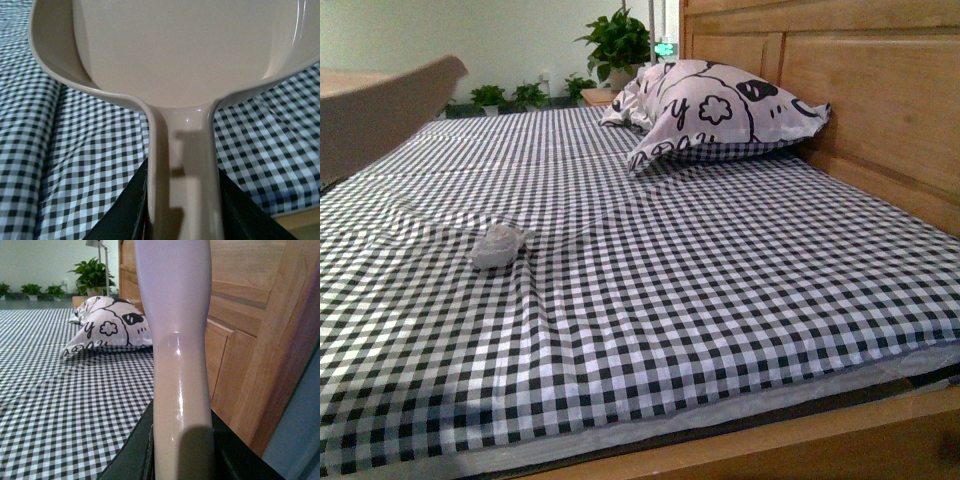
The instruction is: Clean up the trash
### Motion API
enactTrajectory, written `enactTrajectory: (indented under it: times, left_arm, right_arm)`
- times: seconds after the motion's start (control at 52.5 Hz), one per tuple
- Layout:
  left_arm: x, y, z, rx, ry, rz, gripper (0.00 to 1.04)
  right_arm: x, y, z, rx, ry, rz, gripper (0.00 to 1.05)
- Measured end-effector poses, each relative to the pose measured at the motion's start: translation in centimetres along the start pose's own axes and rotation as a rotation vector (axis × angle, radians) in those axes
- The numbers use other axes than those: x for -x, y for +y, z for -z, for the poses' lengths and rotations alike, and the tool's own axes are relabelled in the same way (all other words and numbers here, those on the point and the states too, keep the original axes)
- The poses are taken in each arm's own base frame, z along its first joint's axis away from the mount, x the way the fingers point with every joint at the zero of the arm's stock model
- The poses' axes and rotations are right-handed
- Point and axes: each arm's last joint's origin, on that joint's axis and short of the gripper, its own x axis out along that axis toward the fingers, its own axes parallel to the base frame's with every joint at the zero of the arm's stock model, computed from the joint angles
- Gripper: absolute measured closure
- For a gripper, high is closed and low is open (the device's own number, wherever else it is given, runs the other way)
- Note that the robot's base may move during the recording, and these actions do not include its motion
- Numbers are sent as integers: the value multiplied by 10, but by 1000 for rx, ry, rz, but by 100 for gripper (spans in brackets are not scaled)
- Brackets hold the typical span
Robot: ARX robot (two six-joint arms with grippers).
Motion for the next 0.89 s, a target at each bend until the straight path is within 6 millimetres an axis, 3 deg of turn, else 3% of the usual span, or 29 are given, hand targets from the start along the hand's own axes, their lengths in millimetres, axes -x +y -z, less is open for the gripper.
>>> enactTrajectory:
  times: [0.209,0.571,0.895]
  left_arm:
    - [-28,6,24,-102,87,154,77]
    - [-43,25,76,-182,214,230,77]
    - [-64,33,98,-206,238,252,77]
  right_arm:
    - [0,0,0,0,0,1,84]
    - [0,0,0,0,0,1,84]
    - [0,0,0,0,0,1,84]
